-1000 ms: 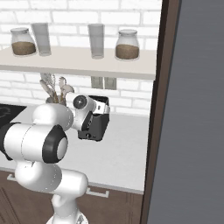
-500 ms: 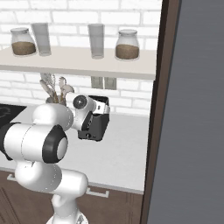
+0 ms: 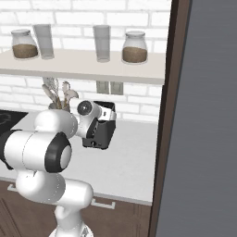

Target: Start the toaster. Once the lever pops up, take the bread to the plate on the dining counter.

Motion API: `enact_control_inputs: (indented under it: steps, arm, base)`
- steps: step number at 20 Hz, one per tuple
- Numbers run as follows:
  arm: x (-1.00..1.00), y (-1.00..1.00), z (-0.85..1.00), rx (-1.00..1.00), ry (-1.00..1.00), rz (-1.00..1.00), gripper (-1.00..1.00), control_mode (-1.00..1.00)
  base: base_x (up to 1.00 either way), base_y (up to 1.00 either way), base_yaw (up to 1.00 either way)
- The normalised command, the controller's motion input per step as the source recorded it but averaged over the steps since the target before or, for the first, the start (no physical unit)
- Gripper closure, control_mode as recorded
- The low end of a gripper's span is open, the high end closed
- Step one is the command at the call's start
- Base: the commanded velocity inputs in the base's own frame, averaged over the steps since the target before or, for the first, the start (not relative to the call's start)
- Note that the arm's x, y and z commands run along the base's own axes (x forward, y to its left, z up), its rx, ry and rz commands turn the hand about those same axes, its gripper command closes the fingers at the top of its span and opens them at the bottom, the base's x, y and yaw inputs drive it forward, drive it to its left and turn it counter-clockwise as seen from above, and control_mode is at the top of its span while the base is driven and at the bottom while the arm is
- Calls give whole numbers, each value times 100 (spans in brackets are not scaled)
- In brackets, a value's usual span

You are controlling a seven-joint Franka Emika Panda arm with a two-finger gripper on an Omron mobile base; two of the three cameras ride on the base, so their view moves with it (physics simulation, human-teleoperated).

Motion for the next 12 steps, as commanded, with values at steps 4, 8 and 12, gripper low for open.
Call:
enact_control_inputs:
  steps: [4, 8, 12]
  arm:
    - [0, 0, 0, 0, 0, 0, -100, -100]
    - [0, 0, 0, 0, 0, 0, -100, -100]
    - [0, 0, 0, 0, 0, 0, -100, -100]
  base:
    - [0, 0, 0]
    - [0, 0, 0]
    - [0, 0, 0]
